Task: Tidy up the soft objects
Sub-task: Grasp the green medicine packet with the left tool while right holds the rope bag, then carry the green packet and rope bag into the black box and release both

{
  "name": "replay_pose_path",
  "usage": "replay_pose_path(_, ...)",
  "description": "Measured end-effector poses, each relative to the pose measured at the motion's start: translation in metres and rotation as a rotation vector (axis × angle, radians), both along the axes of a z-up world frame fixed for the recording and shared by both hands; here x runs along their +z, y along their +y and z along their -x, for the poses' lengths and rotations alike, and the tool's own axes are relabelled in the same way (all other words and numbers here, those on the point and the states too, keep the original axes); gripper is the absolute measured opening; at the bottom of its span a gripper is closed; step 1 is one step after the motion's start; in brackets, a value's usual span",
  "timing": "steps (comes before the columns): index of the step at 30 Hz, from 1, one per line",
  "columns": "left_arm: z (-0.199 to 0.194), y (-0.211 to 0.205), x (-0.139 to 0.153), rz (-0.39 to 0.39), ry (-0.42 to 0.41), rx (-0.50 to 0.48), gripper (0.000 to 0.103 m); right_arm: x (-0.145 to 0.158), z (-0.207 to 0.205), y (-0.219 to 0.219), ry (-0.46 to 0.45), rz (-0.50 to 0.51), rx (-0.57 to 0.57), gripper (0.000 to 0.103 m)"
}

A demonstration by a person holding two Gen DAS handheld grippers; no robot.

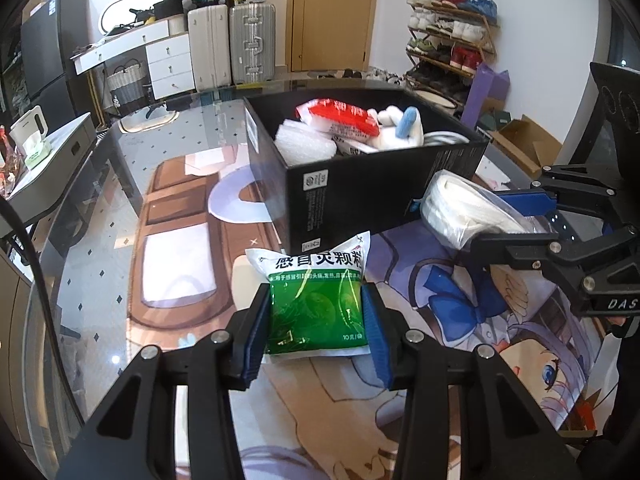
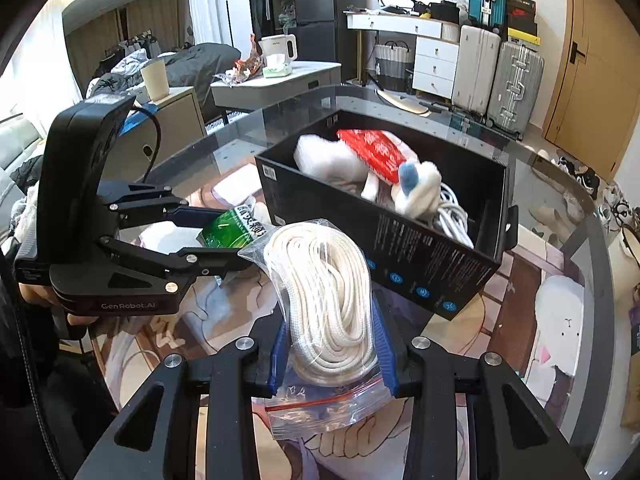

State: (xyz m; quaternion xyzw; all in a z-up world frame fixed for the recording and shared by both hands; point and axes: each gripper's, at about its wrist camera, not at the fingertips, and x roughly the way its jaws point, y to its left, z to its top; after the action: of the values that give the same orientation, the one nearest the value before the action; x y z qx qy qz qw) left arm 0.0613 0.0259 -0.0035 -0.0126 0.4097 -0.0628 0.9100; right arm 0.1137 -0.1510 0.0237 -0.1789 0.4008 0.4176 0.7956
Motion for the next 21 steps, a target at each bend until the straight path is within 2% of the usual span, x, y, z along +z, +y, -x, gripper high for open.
replay_pose_path(10, 0.009, 0.008, 0.032, 0.028, -0.089, 0.018, 0.042, 0.027, 0.006, -0.008, -0.044, -0.066, -0.028, 0.037)
replay_pose_path(21, -0.012, 0.005, 0.066, 0.021, -0.166, 0.008, 0.043, 0.051, -0.015, -0.022, -0.032, -0.153, -0.183, 0.037)
